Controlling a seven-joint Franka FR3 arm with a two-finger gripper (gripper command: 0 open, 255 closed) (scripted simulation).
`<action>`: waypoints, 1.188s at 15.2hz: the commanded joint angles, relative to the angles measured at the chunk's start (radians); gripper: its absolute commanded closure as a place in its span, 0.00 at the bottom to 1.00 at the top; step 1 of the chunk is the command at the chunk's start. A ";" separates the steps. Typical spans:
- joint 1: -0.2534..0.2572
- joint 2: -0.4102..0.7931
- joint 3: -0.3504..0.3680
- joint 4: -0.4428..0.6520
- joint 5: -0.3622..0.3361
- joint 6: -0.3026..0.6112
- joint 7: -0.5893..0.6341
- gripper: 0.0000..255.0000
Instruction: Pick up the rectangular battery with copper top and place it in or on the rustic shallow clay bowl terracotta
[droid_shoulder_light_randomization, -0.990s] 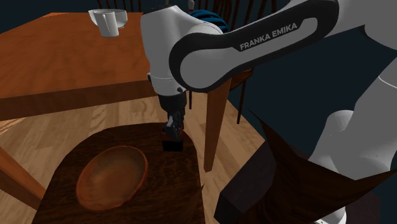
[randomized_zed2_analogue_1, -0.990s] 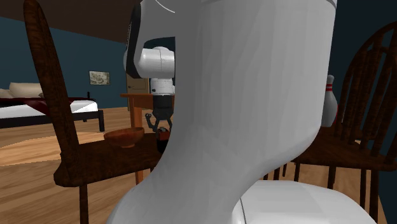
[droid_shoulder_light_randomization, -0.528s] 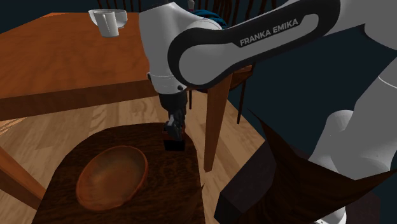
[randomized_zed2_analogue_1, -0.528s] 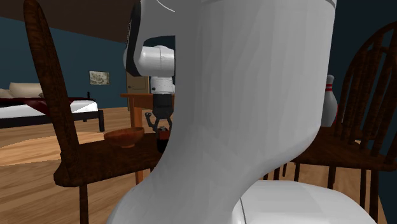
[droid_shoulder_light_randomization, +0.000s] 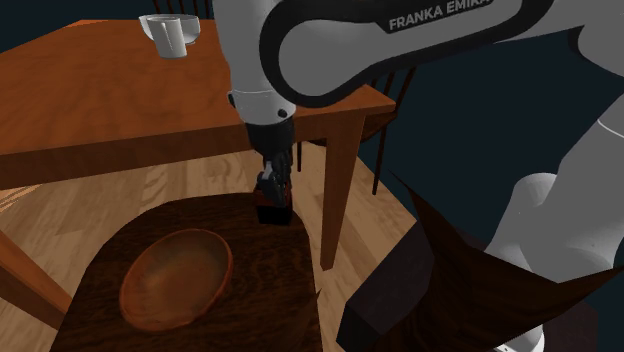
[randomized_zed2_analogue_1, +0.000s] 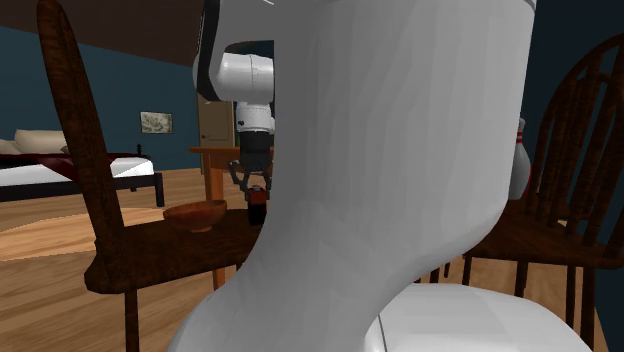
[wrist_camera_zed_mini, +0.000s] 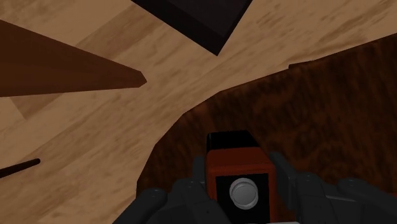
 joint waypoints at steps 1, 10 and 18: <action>-0.001 0.000 -0.001 0.028 0.000 -0.028 -0.001 1.00; -0.001 0.001 -0.002 0.151 -0.001 -0.150 0.000 1.00; 0.011 0.045 0.013 0.292 -0.013 -0.250 0.031 1.00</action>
